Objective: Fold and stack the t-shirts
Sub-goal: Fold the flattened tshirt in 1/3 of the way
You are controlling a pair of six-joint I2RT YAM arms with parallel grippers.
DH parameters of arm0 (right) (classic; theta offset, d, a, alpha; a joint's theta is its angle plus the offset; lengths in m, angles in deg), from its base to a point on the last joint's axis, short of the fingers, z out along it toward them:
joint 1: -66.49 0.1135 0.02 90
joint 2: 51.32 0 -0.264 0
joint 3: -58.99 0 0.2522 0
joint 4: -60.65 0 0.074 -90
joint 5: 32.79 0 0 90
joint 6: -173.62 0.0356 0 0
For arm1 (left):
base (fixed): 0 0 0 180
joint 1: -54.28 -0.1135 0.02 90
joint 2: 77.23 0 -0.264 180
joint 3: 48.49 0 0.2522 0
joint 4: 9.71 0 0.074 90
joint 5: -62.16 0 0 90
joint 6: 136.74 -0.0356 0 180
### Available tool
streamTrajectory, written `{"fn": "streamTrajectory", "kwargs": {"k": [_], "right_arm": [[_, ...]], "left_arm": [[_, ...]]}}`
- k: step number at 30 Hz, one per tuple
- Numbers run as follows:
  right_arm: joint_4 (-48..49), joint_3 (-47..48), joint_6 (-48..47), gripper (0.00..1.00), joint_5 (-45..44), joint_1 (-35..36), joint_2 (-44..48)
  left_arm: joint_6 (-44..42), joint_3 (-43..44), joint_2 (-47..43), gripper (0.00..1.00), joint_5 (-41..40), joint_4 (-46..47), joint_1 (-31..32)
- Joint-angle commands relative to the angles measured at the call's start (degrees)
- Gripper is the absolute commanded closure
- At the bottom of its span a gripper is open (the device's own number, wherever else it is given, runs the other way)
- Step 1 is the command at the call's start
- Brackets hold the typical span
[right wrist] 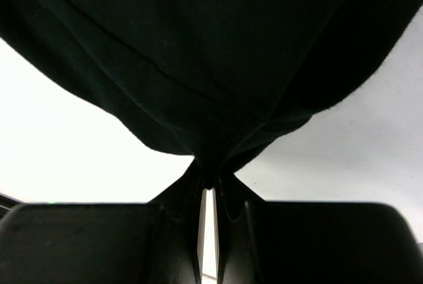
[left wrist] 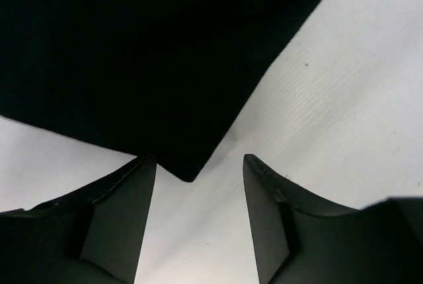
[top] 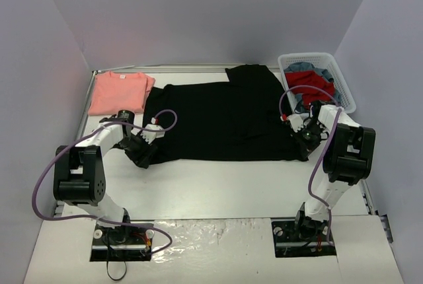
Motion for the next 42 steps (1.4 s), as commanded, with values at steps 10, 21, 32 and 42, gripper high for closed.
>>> {"fn": "streamTrajectory", "kwargs": {"k": [10, 21, 32, 42], "right_arm": [[-1.75, -0.03, 0.17, 1.0, 0.72, -0.4, -2.78], [-1.4, -0.12, 0.17, 1.0, -0.07, -0.93, -3.57], [-1.75, -0.9, -0.19, 1.0, -2.18, -2.51, 0.46], [-4.3, -3.46, -1.5, 1.0, -1.21, -2.6, 7.59]], "left_arm": [[-0.14, 1.38, 2.29, 0.5, -3.62, -3.33, 5.29], [2.41, 1.12, 4.4, 0.98, -10.22, 0.01, 5.29], [-1.19, 6.91, -3.85, 0.98, -15.93, -3.41, 0.38], [-1.46, 4.9, -8.16, 0.98, -14.61, -4.47, -0.25]]}}
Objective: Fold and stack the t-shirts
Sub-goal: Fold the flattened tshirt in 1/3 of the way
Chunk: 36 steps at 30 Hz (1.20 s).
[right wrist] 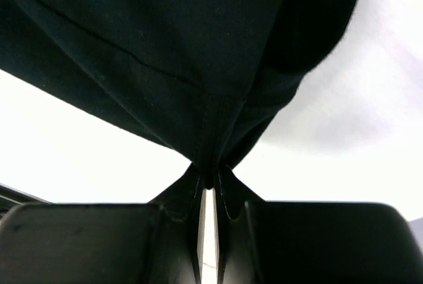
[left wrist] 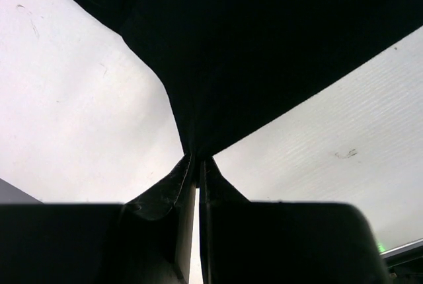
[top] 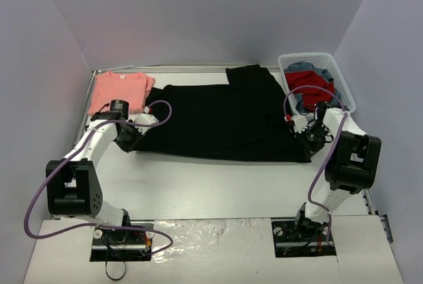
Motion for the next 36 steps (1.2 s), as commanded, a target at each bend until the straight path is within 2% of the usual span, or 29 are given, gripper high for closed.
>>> {"fn": "streamTrajectory", "kwargs": {"k": [1, 5, 6, 9, 11, 13, 17, 21, 23, 28, 29, 31, 32, 34, 35, 36], "right_arm": [[-4.41, -0.92, -1.55, 1.0, -1.17, -0.74, 4.13], [-7.48, -1.27, -3.04, 1.0, -0.03, -1.35, 7.91], [-8.1, -1.27, -3.65, 1.0, 0.41, -1.53, 9.66], [-11.35, -1.19, -5.67, 1.0, 1.9, -2.23, 13.0], [-14.25, -0.31, -7.25, 1.0, 4.01, -2.58, 15.64], [-17.23, 0.83, -8.14, 1.0, 5.5, -2.67, 17.23], [-20.49, 5.31, -9.11, 1.0, 8.4, -2.76, 19.34], [-19.8, 12.95, -7.53, 1.0, 9.99, -2.85, 15.4], [-19.01, 19.8, -4.63, 1.0, 11.74, -2.76, 10.59], [-17.42, 38.42, 2.39, 1.0, 15.79, -2.5, -2.16], [-17.59, 45.85, 5.1, 1.0, 16.4, -2.24, -6.62], [-17.6, 53.53, 7.93, 1.0, 16.76, -1.36, -10.95], [-17.94, 61.92, 10.73, 1.0, 16.33, 0.21, -15.41], [-18.56, 71.54, 13.82, 1.0, 13.17, 2.24, -19.66], [-18.56, 81.16, 15.22, 1.0, 11.77, 4.34, -23.33], [-18.56, 85.69, 17.59, 1.0, 10.19, 5.49, -24.76]], "left_arm": [[-1.26, -1.0, -2.48, 0.98, -1.76, -2.68, -0.51], [-1.0, -2.85, -5.55, 0.98, -1.67, -3.2, -0.42], [-0.91, -3.72, -7.74, 0.98, -1.24, -3.2, -2.43], [0.41, -4.7, -12.65, 0.98, -0.27, -4.43, -2.97], [2.24, -4.7, -15.48, 0.98, 4.37, -6.1, -3.58], [3.31, -3.56, -19.52, 0.98, 9.1, -8.37, -3.68], [6.2, 1.0, -24.01, 0.98, 12.56, -9.88, -3.68], [8.93, 6.36, -22.01, 0.98, 9.06, -7.25, -3.76], [10.77, 9.69, -19.28, 0.98, 6.52, -4.97, -3.76], [13.94, 19.1, -5.06, 0.98, 4.91, -1.01, -4.29], [14.9, 21.47, -2.86, 0.98, 5.18, -0.92, -4.47], [16.05, 29.55, 4.0, 0.98, 6.93, -1.62, -4.73], [17.27, 32.89, 6.28, 0.98, 7.37, -2.06, -4.64], [18.69, 44.04, 12.7, 0.98, 9.3, -4.6, -4.73], [20.0, 48.26, 14.55, 0.98, 10.27, -5.83, -4.73], [20.53, 56.83, 17.96, 0.98, 10.54, -8.1, -4.73]]}}
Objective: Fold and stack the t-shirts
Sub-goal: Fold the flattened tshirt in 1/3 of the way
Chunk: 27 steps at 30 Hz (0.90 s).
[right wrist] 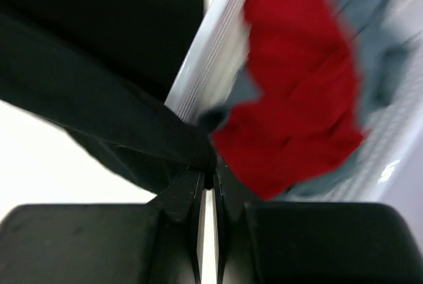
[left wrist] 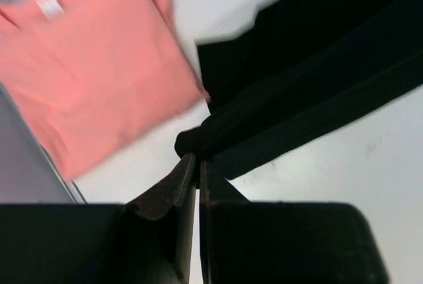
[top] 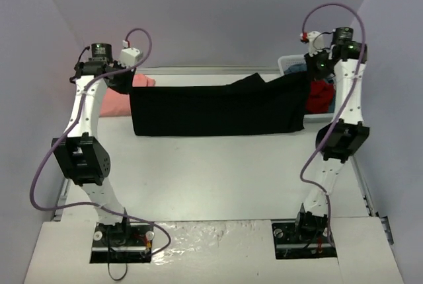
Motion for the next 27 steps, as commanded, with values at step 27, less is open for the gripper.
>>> {"fn": "streamTrajectory", "kwargs": {"k": [27], "right_arm": [[17.44, -42.96, 10.56, 1.0, -8.55, 6.89, 63.87]], "left_arm": [[3.55, -21.32, -52.54, 0.98, -5.78, -0.68, -2.42]]}}
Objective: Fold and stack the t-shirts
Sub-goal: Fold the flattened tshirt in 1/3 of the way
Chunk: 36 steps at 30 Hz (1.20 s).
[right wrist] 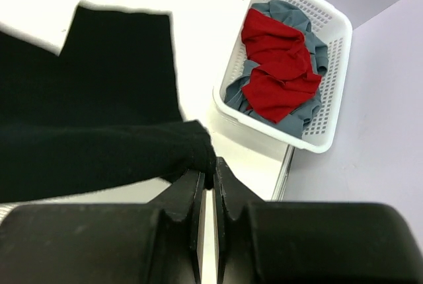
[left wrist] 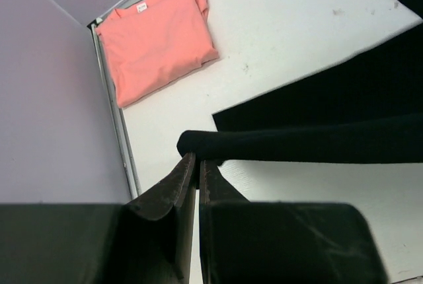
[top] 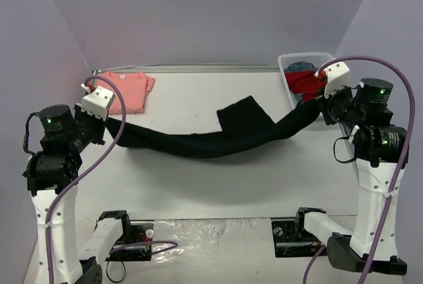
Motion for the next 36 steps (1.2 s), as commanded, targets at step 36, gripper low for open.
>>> {"fn": "streamTrajectory", "kwargs": {"k": [36], "right_arm": [[10.03, 34.34, 9.85, 1.0, -6.72, -0.27, -24.26]], "left_arm": [[5.79, 32.09, 26.28, 0.98, 0.97, 5.26, -3.13]]}}
